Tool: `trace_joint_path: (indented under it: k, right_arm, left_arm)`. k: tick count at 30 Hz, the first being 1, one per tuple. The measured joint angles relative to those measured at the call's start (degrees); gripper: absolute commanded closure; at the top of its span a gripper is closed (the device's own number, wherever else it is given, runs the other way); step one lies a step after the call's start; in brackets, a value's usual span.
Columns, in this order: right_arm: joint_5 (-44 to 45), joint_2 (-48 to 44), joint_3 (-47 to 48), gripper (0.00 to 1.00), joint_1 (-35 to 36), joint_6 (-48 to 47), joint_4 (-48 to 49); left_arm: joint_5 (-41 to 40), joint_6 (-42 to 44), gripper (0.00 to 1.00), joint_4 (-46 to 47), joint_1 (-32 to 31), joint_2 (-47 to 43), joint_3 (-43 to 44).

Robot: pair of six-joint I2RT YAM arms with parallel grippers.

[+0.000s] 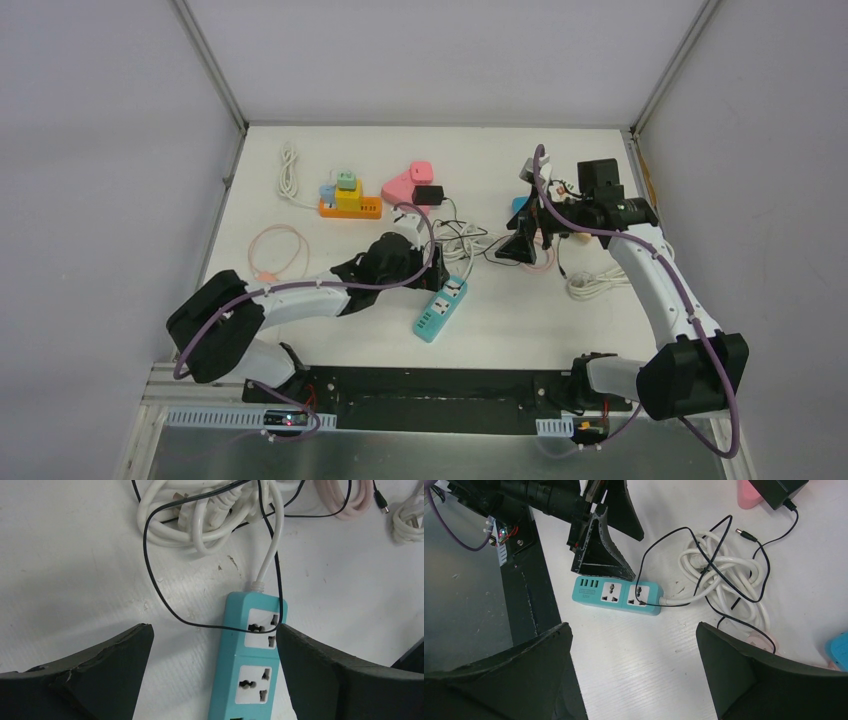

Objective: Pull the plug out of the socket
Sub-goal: Pick up the socket from the center of the board.

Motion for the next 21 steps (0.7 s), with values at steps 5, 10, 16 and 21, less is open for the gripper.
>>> trace_joint_path:
  k: [5,10,16,21]
  right_arm:
    - [-0.02,0.00,0.00,0.00,0.00,0.00,0.00]
    - [-0.11,-0.09,0.00,0.00,0.00,0.00,0.00]
    - [-0.22,-0.09,0.00,0.00,0.00,0.00,0.00]
    - [-0.24,-0.09,0.00,0.00,0.00,0.00,0.00]
  left_arm:
    - [0.20,0.11,0.09,-0.04,0.04,2.84,2.62]
    - [0.72,0.09,0.16,-0.02,1.62,5.31,4.20]
    - [4.61,-1.79,0.41,0.15,4.96,10.25,6.27]
    - [9.44,-2.93,0.50,0.48,5.22,10.97,6.62]
